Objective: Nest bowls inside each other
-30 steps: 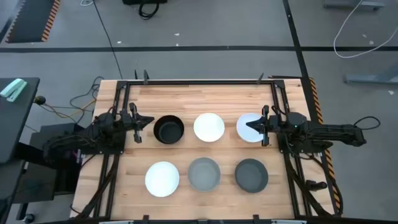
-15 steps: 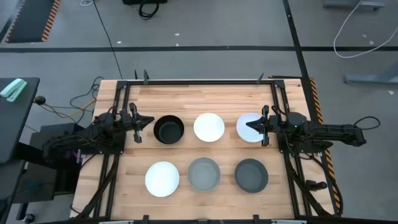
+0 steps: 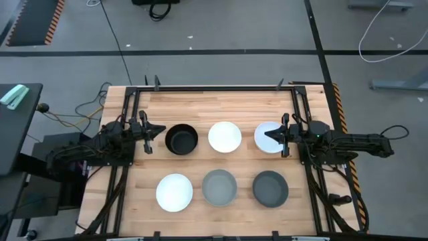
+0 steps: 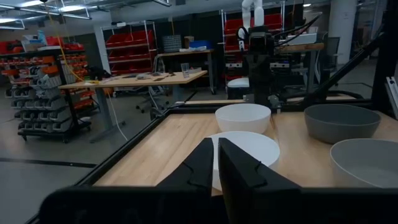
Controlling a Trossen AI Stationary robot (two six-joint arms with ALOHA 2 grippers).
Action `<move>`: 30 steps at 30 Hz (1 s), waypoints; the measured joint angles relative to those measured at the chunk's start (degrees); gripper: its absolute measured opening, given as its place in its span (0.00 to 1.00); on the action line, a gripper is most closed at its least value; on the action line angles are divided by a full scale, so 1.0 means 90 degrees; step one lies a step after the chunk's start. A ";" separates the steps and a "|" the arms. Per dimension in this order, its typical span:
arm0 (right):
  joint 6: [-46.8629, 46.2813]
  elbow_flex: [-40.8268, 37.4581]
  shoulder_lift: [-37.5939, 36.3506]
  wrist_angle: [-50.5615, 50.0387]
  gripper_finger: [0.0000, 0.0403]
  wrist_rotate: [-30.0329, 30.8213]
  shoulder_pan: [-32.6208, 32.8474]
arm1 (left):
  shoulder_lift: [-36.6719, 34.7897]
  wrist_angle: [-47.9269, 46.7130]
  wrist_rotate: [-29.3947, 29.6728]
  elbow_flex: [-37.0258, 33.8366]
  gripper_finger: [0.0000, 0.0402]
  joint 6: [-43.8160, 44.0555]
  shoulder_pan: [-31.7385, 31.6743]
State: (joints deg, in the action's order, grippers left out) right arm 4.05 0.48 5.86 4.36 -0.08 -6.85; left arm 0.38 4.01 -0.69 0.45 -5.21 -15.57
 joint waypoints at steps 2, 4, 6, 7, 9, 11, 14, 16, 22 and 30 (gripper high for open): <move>-0.0002 0.0001 -0.0001 0.0000 0.03 -0.0002 0.0000 | 0.0000 0.0000 0.0000 0.0000 0.09 0.0000 -0.0002; -0.0001 0.0000 0.0001 -0.0001 0.03 -0.0001 0.0001 | 0.0001 -0.0001 0.0000 0.0000 0.09 0.0002 -0.0001; 0.0000 0.0001 -0.0001 0.0000 0.03 -0.0002 0.0000 | 0.0001 -0.0002 0.0000 0.0000 0.08 0.0001 -0.0002; -0.0002 0.0001 -0.0001 0.0000 0.03 -0.0002 0.0000 | 0.0000 0.0000 0.0000 0.0000 0.08 -0.0001 0.0000; -0.0002 -0.0001 -0.0001 0.0000 0.03 -0.0002 0.0000 | 0.0000 0.0003 0.0000 0.0000 0.07 -0.0031 -0.0002; -0.0002 -0.0001 0.0001 0.0000 0.03 -0.0002 0.0002 | 0.0001 0.0004 0.0001 0.0000 0.06 -0.0020 -0.0001; -0.0001 0.0001 -0.0001 0.0000 0.03 -0.0002 0.0001 | 0.0000 0.0005 0.0000 0.0000 0.06 -0.0003 0.0000; 0.0000 0.0001 -0.0001 0.0000 0.03 -0.0002 0.0002 | 0.0000 0.0010 0.0002 0.0000 0.06 0.0000 -0.0002; 0.0358 0.0000 0.0000 0.0000 0.03 0.0001 -0.0003 | 0.0000 0.0049 0.0002 0.0000 0.08 0.0002 -0.0002; 0.0183 -0.0001 0.0004 0.0388 0.03 0.0000 -0.0005 | 0.0000 0.1385 0.0186 0.0000 0.07 0.1184 -0.0001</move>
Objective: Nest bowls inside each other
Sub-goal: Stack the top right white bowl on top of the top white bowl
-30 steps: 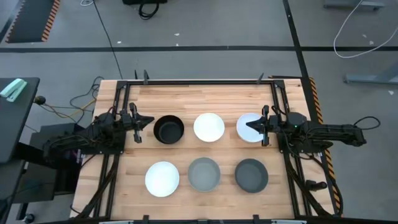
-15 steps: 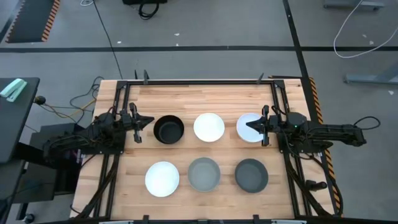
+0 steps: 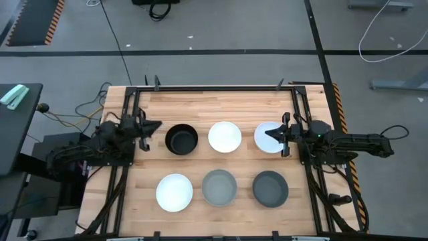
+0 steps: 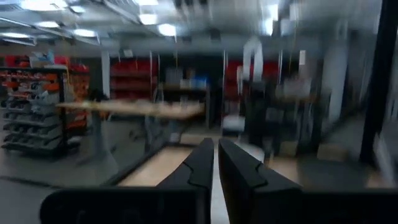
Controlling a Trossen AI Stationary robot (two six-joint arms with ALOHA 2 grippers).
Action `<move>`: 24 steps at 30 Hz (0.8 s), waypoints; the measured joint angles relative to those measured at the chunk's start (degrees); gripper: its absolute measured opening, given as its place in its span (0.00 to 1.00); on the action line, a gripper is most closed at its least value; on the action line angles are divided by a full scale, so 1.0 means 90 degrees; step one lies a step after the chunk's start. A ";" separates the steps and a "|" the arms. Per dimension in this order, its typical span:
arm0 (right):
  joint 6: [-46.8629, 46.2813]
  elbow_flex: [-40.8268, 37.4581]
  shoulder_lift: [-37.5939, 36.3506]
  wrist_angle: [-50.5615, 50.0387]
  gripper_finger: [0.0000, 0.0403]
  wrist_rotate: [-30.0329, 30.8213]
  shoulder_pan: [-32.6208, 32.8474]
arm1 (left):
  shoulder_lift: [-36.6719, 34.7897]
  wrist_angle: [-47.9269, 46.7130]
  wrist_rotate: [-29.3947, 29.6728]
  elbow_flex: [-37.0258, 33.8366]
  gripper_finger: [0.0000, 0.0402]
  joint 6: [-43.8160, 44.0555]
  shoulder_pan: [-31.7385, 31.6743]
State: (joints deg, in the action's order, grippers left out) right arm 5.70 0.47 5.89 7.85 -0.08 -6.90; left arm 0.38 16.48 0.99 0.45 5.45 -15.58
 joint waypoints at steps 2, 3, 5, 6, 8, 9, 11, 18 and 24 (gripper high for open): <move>-0.0344 0.0001 0.0000 0.0494 0.03 0.0002 0.0000 | 0.0000 0.0609 0.0249 0.0000 0.05 0.0711 -0.0001; -0.0562 0.0002 0.0000 0.0804 0.03 0.0002 0.0000 | 0.0000 0.0894 0.0359 0.0000 0.05 0.1095 -0.0001; -0.1079 0.0002 0.0000 0.1515 0.03 0.0002 0.0000 | 0.0000 0.1336 0.0517 0.0000 0.03 0.1613 -0.0001; -0.1367 0.0000 0.0000 0.1910 0.03 0.0005 0.0000 | 0.0000 0.1523 0.0551 0.0000 0.03 0.1776 -0.0001; -0.1807 0.0002 0.0000 0.2718 0.03 0.0144 0.0000 | 0.0000 0.1917 0.0554 0.0000 0.03 0.1974 -0.0001; -0.2038 0.0002 0.0000 0.3118 0.03 0.0268 0.0000 | 0.0000 0.2073 0.0555 0.0000 0.03 0.2059 -0.0001; -0.2430 0.0009 -0.0003 0.3913 0.03 0.0527 0.0000 | 0.0000 0.2462 0.0556 0.0000 0.04 0.2356 -0.0001; -0.2292 0.0624 0.0008 0.4385 0.03 0.1311 0.0001 | -0.0002 0.3584 0.0535 0.0042 0.09 0.2668 0.0004; -0.2307 0.1349 0.0228 0.4346 0.03 0.1336 0.0000 | 0.0002 0.3579 0.0530 0.0466 0.08 0.2310 0.0004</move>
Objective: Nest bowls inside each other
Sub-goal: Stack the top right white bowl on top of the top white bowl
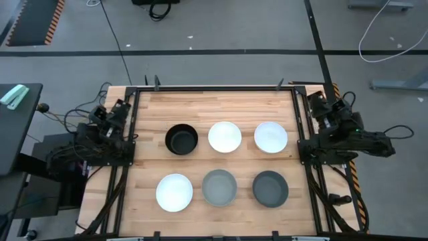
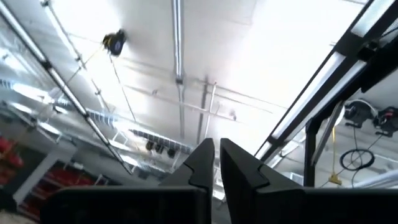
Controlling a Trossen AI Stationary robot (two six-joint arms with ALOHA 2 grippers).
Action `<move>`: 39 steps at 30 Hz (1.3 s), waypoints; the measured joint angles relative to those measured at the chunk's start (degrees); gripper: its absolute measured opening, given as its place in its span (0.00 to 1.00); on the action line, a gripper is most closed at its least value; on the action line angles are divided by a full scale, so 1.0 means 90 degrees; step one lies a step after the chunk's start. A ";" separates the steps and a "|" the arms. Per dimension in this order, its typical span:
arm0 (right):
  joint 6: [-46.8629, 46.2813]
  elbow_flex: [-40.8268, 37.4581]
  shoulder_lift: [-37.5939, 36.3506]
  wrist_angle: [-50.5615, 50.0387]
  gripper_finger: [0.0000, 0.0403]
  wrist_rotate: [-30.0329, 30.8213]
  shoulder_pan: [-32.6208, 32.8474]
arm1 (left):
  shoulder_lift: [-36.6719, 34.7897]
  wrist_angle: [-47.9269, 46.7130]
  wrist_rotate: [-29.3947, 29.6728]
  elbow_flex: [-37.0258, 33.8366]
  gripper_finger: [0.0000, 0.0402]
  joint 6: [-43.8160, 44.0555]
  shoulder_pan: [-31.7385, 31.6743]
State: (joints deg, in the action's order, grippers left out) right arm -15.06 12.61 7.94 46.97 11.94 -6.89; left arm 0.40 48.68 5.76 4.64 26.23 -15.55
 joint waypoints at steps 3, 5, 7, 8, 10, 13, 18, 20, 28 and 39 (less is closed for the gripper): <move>0.0009 0.0358 0.0203 -0.0245 0.03 -0.0018 0.0001 | 0.0011 -0.0091 0.0004 0.0247 0.07 -0.0312 -0.0002; 0.0058 0.0664 0.0394 -0.0435 0.03 -0.0022 0.0001 | 0.0116 -0.0367 0.0002 0.0486 0.07 -0.0374 -0.0002; 0.0059 0.1068 0.0608 -0.1033 0.03 -0.0022 0.0000 | 0.0340 -0.0892 0.0002 0.0802 0.08 -0.0388 -0.0002; 0.0054 0.1305 0.0727 -0.1527 0.03 -0.0024 0.0002 | 0.0486 -0.1201 0.0002 0.0984 0.08 -0.0406 -0.0002; 0.0019 0.1877 0.1017 -0.2777 0.03 -0.0024 0.0002 | 0.0863 -0.1864 0.0000 0.1407 0.09 -0.0528 -0.0002; -0.0090 0.2909 0.1551 -0.4711 0.03 -0.0008 0.0000 | 0.1466 -0.2814 0.0002 0.2128 0.10 -0.0736 -0.0002; -0.0790 0.4895 0.2546 -0.7581 0.03 0.0005 0.0000 | 0.2355 -0.4830 0.0002 0.3593 0.09 -0.0990 -0.0002; -0.1059 0.5679 0.2953 -0.8622 0.03 0.0005 0.0000 | 0.2714 -0.5872 0.0008 0.4202 0.08 -0.0990 -0.0002; -0.2418 0.8080 0.4494 -1.3137 0.03 0.0260 -0.0102 | 0.4171 -0.9391 0.0023 0.6205 0.08 -0.0823 -0.0002; -0.3166 0.7979 0.5616 -1.5190 0.03 -0.0637 -0.0110 | 0.5355 -1.1352 0.0022 0.6633 0.06 -0.0825 -0.0002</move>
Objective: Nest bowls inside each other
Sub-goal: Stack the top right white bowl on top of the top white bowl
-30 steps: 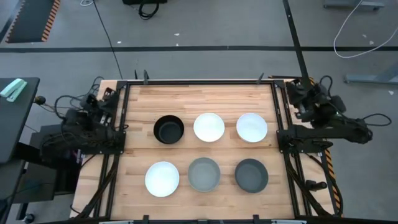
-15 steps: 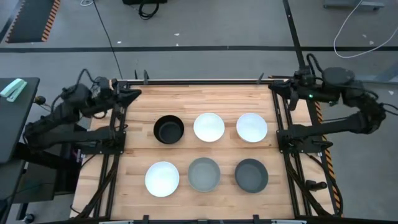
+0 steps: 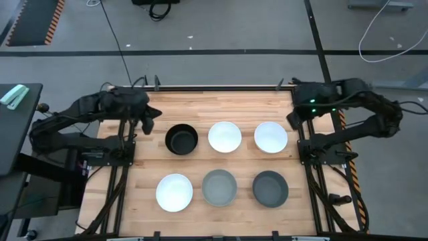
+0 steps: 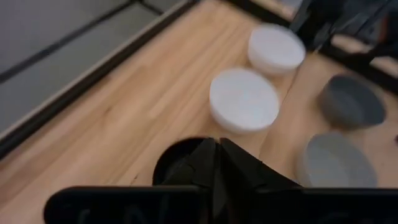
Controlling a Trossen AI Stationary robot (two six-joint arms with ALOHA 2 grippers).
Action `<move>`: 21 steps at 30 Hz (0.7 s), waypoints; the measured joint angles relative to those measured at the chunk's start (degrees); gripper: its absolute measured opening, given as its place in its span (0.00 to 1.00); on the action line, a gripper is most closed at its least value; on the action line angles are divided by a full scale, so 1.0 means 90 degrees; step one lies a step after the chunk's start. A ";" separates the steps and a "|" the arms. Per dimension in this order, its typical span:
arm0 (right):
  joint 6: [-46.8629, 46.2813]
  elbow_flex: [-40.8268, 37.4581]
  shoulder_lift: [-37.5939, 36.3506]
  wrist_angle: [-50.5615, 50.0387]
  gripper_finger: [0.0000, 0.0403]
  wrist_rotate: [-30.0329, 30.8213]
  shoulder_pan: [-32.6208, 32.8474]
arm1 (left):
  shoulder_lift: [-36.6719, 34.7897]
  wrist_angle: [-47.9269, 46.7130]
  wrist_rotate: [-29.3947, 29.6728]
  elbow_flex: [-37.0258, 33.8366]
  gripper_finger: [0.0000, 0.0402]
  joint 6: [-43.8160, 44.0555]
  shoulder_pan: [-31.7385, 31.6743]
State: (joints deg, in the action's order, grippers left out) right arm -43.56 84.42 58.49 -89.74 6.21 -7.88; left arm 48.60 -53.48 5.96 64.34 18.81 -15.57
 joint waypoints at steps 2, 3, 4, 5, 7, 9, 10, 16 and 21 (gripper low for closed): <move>0.0091 -0.0230 0.0096 -0.0032 0.03 -0.0056 0.0000 | 0.0124 -0.0018 -0.0012 -0.0093 0.05 -0.0003 0.0000; 0.0105 -0.0363 0.0122 -0.0024 0.03 -0.0081 0.0000 | 0.0179 -0.0004 -0.0023 -0.0125 0.05 -0.0005 0.0000; 0.0117 -0.0503 0.0151 -0.0023 0.03 -0.0080 0.0000 | 0.0223 -0.0004 -0.0038 -0.0159 0.05 -0.0005 0.0000; 0.0126 -0.0674 0.0158 -0.0028 0.03 -0.0084 0.0000 | 0.0265 0.0001 -0.0067 -0.0200 0.05 -0.0009 0.0000; 0.0135 -0.1049 0.0162 -0.0031 0.03 -0.0146 -0.0010 | 0.0333 0.0010 -0.0119 -0.0293 0.05 -0.0015 0.0000; 0.0203 -0.1466 0.0154 -0.0033 0.03 -0.0331 -0.0088 | 0.0390 0.0043 -0.0164 -0.0386 0.06 -0.0015 0.0000; 0.0258 -0.1656 0.0150 -0.0029 0.03 -0.0412 -0.0120 | 0.0413 0.0050 -0.0187 -0.0438 0.06 -0.0020 0.0000; 0.0532 -0.2697 0.0142 0.0613 0.05 -0.0539 -0.0164 | 0.0583 0.0104 -0.0189 -0.0496 0.09 -0.0045 -0.0001; 0.0578 -0.3437 0.0165 0.1757 0.12 -0.0790 -0.0165 | 0.0694 0.0215 -0.0192 -0.0496 0.08 -0.0069 -0.0002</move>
State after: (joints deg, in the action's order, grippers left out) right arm -38.36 53.49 59.97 -73.93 -0.90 -9.37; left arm 54.85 -51.55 4.23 59.88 18.20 -15.59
